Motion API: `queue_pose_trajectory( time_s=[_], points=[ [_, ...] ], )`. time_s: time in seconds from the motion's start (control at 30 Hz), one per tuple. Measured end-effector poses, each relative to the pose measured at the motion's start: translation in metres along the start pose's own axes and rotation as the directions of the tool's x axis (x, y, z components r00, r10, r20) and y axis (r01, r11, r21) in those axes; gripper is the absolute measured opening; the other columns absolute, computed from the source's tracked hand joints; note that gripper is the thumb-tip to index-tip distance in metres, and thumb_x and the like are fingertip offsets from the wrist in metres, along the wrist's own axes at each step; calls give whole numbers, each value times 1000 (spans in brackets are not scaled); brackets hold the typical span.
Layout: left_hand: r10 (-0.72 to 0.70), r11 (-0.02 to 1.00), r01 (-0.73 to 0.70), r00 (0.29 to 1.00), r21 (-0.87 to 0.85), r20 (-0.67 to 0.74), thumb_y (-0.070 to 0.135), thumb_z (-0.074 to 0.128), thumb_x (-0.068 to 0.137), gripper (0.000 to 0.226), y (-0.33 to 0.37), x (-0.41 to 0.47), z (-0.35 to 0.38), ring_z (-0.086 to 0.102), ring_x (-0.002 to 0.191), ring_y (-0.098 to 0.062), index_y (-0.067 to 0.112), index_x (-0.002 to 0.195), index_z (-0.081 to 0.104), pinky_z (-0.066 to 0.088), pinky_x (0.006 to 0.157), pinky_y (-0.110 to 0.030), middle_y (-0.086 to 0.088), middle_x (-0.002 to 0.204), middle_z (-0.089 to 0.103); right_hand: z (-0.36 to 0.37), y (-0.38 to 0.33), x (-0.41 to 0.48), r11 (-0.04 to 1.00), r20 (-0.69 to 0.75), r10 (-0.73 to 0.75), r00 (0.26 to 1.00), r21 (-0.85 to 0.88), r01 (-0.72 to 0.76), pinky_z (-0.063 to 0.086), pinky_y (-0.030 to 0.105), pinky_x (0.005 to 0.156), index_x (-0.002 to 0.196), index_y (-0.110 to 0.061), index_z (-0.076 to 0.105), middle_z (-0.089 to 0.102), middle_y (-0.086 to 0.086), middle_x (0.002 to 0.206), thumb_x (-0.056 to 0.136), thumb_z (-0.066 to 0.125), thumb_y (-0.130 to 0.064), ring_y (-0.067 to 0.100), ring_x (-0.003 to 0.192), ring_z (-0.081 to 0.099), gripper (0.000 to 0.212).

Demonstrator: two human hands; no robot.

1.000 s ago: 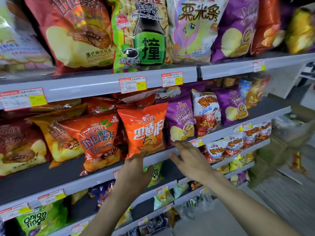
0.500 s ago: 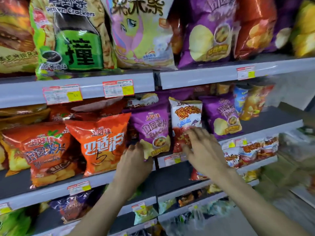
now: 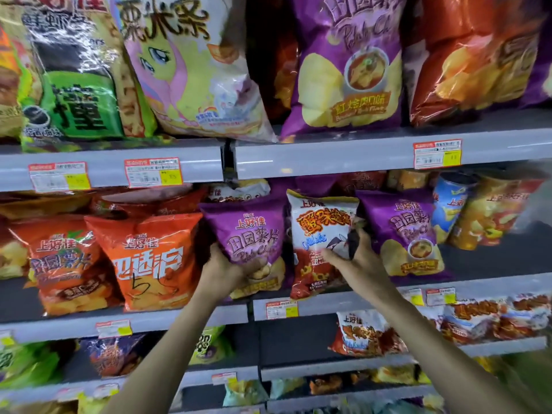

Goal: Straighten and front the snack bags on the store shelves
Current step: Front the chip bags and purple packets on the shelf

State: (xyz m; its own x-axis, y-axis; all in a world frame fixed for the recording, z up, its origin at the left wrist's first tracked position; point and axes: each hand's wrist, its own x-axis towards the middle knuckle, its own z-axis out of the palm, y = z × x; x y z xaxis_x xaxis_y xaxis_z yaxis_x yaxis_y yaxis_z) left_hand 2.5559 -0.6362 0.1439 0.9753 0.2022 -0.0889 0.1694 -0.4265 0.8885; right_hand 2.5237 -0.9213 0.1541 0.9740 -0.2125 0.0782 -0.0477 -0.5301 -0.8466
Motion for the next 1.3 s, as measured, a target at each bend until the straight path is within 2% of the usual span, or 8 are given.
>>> queue_pose_trajectory(
  time_s=[0.13,0.27,0.5,0.7,0.87,1.03,1.13,1.3],
  points=[
    [66,980,-54,996,-192,57,33,108,54,94,-4,5,7,79,95,-36,-1,125,58,66,71,-48,-14,108,79,-6,10,19,989,161,58,985,122,-78,47,32,109,133,-31,55,72,-24,118,69,83,-73,-3,112,66,81],
    [162,945,-149,987,-292,22,4,102,61,70,7,-11,11,79,94,-35,-2,120,63,67,74,-46,-15,105,81,-16,9,17,976,235,-64,970,218,12,41,-2,71,98,-34,59,71,-36,82,86,84,-33,-29,77,58,28],
    [238,913,-260,965,-314,-109,10,106,56,92,-2,-45,19,78,100,-27,15,129,49,66,77,-52,-7,118,75,-27,42,27,992,386,-60,921,122,14,43,34,114,141,-39,35,66,-21,129,58,99,-52,4,122,62,105],
    [298,888,-350,932,-297,-206,28,109,51,103,-11,-66,27,74,111,-26,26,133,46,62,91,-56,0,123,71,-30,55,18,993,342,-96,935,97,66,50,34,111,150,-24,32,64,-13,133,66,100,-24,-1,121,62,109],
    [341,853,-432,886,-291,-315,13,108,46,111,-17,-86,16,71,114,-23,20,137,45,59,99,-50,-1,126,68,-31,64,14,989,328,-109,938,133,69,50,39,113,143,-17,49,70,-6,133,68,99,-25,8,126,64,91],
    [331,858,-437,872,-271,-360,6,105,44,105,-28,-108,-3,73,105,-12,17,132,49,61,85,-20,1,120,70,-25,58,13,984,302,-113,947,168,63,46,28,113,146,-25,48,65,-14,138,60,99,-47,-1,130,57,102],
    [301,881,-400,887,-254,-350,16,107,39,106,-43,-116,-18,75,103,-16,22,128,51,62,86,-34,2,115,73,-12,46,16,981,341,-149,928,171,94,45,11,106,145,-30,46,61,-22,135,73,95,-22,-19,119,55,88],
    [244,909,-353,881,-220,-406,23,108,36,106,-63,-127,-43,74,102,-14,30,126,53,62,92,-48,1,116,73,43,18,17,964,352,-217,910,222,144,48,28,112,148,-32,43,64,-21,137,69,97,-38,-2,130,58,95]
  ],
)
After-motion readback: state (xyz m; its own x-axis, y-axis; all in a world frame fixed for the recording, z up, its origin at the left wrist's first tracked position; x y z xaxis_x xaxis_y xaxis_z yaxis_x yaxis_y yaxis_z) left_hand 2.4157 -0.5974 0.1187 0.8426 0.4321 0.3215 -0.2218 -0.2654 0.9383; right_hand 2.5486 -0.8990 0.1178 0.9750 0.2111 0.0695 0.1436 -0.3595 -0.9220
